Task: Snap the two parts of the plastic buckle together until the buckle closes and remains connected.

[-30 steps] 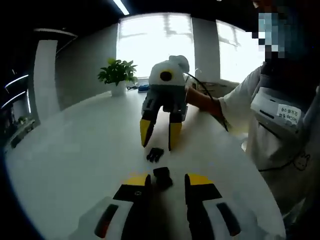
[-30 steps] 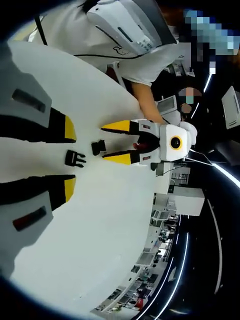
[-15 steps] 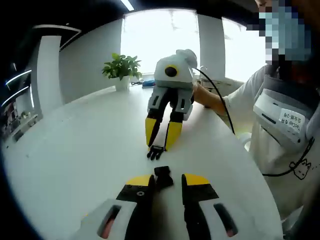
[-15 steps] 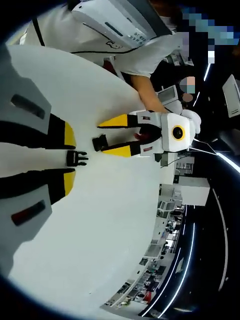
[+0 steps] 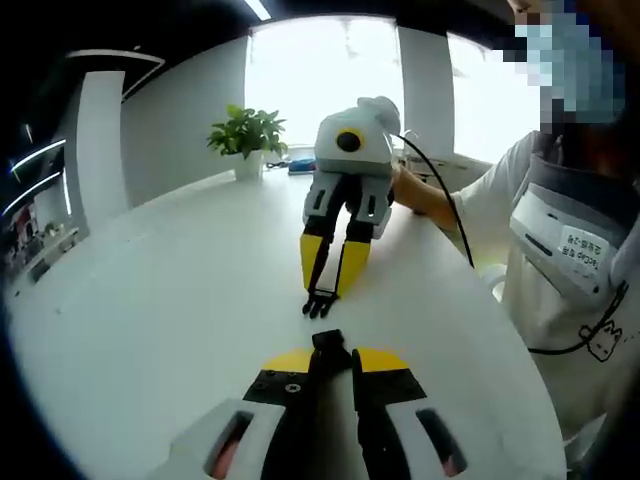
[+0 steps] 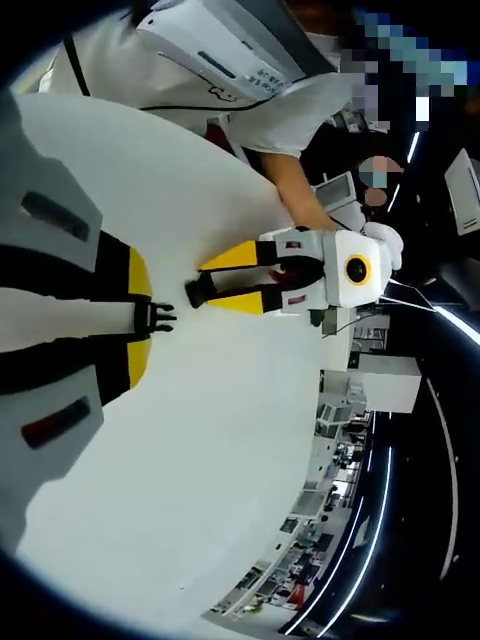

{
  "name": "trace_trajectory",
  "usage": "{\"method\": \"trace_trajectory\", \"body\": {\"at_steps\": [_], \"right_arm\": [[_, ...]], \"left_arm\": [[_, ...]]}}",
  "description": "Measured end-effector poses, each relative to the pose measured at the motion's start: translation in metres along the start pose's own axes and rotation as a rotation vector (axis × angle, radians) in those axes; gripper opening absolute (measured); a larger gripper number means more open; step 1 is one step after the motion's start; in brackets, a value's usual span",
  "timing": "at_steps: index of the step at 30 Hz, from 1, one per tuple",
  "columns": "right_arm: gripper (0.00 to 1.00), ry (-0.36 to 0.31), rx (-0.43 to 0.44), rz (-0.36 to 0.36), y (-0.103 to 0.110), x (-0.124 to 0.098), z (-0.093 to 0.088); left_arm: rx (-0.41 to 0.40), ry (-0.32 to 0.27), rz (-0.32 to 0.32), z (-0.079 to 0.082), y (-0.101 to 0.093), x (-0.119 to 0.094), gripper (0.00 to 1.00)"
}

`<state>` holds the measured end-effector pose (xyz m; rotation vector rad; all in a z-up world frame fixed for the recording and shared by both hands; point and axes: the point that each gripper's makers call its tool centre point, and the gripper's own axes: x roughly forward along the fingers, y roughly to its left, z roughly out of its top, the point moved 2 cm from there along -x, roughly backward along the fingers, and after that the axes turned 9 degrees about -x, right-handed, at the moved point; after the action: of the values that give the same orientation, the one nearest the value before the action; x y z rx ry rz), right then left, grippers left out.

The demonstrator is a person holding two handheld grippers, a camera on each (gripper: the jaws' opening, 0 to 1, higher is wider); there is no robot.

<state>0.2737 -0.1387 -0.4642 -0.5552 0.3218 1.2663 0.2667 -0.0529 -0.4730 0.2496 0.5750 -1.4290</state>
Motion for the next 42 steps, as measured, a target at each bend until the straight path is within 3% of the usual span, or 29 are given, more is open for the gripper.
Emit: {"method": "trace_trajectory", "body": {"at_steps": [5, 14, 19, 30, 42], "right_arm": [[0.11, -0.024, -0.002, 0.018, 0.002, -0.001, 0.004], [0.11, -0.108, -0.078, 0.098, 0.019, -0.007, 0.023], [0.11, -0.067, -0.09, 0.126, 0.023, -0.004, 0.015], [0.11, -0.053, -0.091, 0.127, 0.023, -0.004, 0.012], [0.18, -0.032, -0.107, 0.122, 0.023, -0.003, 0.008]], "left_arm": [[0.013, -0.001, -0.002, 0.001, 0.0, 0.001, 0.12], [0.055, -0.019, -0.106, 0.004, -0.018, -0.002, 0.12], [0.059, -0.002, -0.107, 0.002, -0.017, -0.003, 0.12], [0.056, 0.019, -0.125, -0.003, -0.018, -0.001, 0.12], [0.083, 0.024, -0.078, -0.002, -0.014, -0.004, 0.18]]}}
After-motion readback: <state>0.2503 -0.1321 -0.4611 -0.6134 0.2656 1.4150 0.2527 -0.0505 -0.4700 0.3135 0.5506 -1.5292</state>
